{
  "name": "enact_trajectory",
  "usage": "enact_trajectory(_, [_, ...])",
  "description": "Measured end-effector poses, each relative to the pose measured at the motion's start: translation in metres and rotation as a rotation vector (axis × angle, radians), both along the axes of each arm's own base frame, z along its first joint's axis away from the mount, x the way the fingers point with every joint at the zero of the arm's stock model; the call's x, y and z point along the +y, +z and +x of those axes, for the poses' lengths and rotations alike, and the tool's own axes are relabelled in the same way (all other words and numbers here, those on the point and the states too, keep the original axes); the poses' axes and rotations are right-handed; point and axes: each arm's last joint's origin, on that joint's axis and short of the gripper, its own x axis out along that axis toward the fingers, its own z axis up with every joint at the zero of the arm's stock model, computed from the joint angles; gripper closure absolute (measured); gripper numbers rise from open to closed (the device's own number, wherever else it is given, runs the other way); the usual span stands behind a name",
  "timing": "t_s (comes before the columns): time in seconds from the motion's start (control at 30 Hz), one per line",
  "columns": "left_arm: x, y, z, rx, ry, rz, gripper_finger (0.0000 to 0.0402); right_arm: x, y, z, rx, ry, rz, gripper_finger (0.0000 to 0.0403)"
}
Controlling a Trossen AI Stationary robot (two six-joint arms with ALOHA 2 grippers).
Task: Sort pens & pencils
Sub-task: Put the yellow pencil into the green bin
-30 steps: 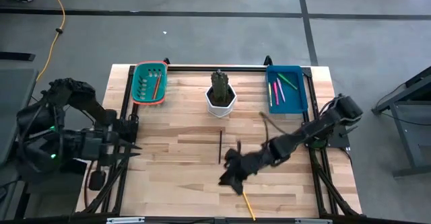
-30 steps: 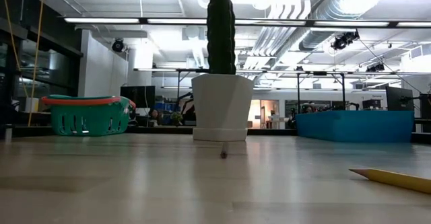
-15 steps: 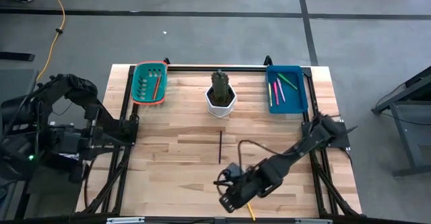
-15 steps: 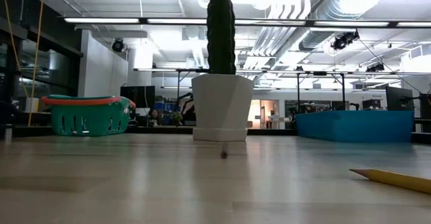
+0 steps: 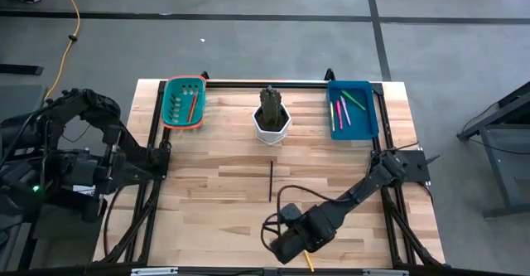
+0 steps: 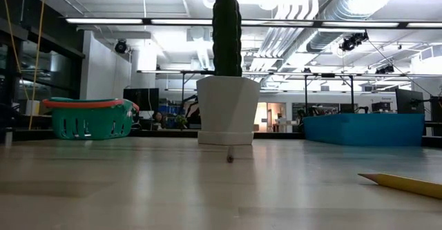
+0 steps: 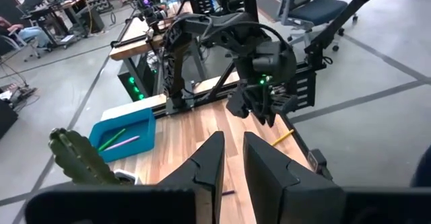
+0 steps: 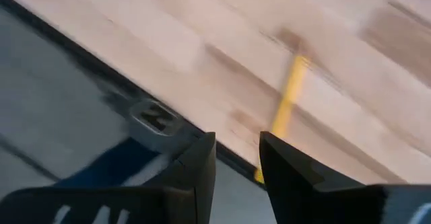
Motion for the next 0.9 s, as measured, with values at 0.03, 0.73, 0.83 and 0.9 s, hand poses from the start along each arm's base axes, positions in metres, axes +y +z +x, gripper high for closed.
enact_trajectory(0.03, [0.0,0.0,0.0,-0.001,0.001,-0.002,0.0355,0.002,-0.001,-0.004,0.028,-0.003,0.0,0.0298])
enact_trajectory(0.73, [0.001,0.0,0.0,0.006,-0.005,-0.008,0.0355,0.054,-0.07,0.001,0.109,-0.064,0.033,0.0298])
enact_trajectory(0.83, [0.003,0.001,-0.002,0.031,-0.036,-0.006,0.0355,0.059,-0.076,0.0,0.122,-0.114,0.038,0.0298])
enact_trajectory(0.9, [0.005,0.001,-0.003,0.044,-0.053,-0.008,0.0355,0.058,-0.076,-0.002,0.13,-0.119,0.029,0.0298])
